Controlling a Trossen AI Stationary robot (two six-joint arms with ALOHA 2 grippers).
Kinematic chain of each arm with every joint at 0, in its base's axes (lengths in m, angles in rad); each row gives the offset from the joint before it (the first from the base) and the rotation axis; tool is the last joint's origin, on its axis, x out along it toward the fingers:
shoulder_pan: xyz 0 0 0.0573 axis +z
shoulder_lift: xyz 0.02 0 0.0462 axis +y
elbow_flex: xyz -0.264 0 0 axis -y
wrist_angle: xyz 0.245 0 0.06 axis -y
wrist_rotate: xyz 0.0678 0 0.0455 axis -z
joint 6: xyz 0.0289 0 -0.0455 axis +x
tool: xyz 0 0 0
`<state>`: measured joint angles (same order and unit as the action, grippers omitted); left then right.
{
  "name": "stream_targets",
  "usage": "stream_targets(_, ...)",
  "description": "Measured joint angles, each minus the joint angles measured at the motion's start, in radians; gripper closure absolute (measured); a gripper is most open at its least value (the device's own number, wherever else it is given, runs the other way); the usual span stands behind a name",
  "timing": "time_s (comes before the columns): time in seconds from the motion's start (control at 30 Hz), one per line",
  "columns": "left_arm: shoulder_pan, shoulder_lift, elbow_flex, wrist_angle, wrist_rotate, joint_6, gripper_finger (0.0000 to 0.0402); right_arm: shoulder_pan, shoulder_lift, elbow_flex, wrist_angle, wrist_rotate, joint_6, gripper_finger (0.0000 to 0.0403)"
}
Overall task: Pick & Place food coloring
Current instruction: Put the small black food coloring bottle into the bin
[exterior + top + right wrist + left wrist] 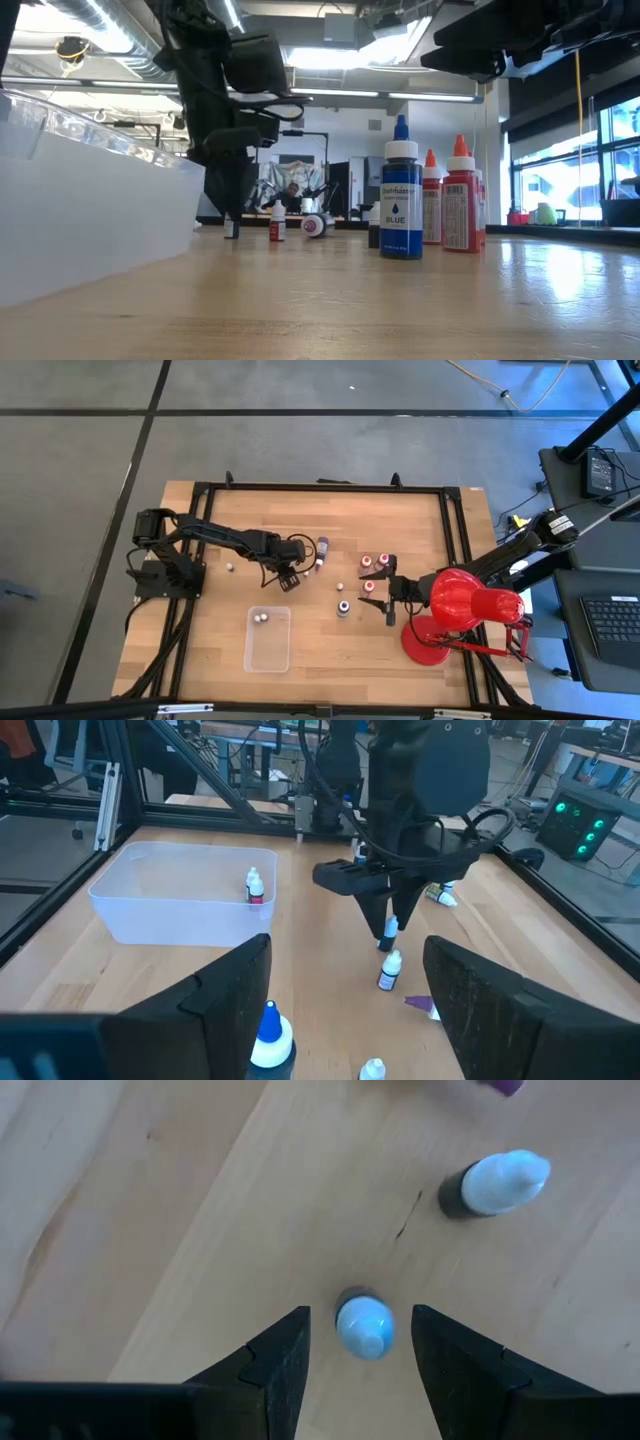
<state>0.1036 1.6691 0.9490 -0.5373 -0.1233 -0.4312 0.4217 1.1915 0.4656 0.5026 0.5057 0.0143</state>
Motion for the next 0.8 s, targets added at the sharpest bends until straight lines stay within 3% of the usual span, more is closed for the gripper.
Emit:
stream_targets(0.2,0.0,0.0,0.0,0.003,-0.008,0.008,0.0247,0.0,0.0,0.0,-0.001,0.0,0.0,0.0138)
stream_targets(0.6,0.0,0.0,0.0,0.003,-0.008,0.008,0.033,0.0,0.0,0.0,-0.003,0.0,0.0,0.0138)
stream_targets(0.8,-0.013,-0.002,0.001,0.001,-0.008,0.038,0.0337,0.0,0.0,0.0,-0.006,0.0,0.0,0.0138)
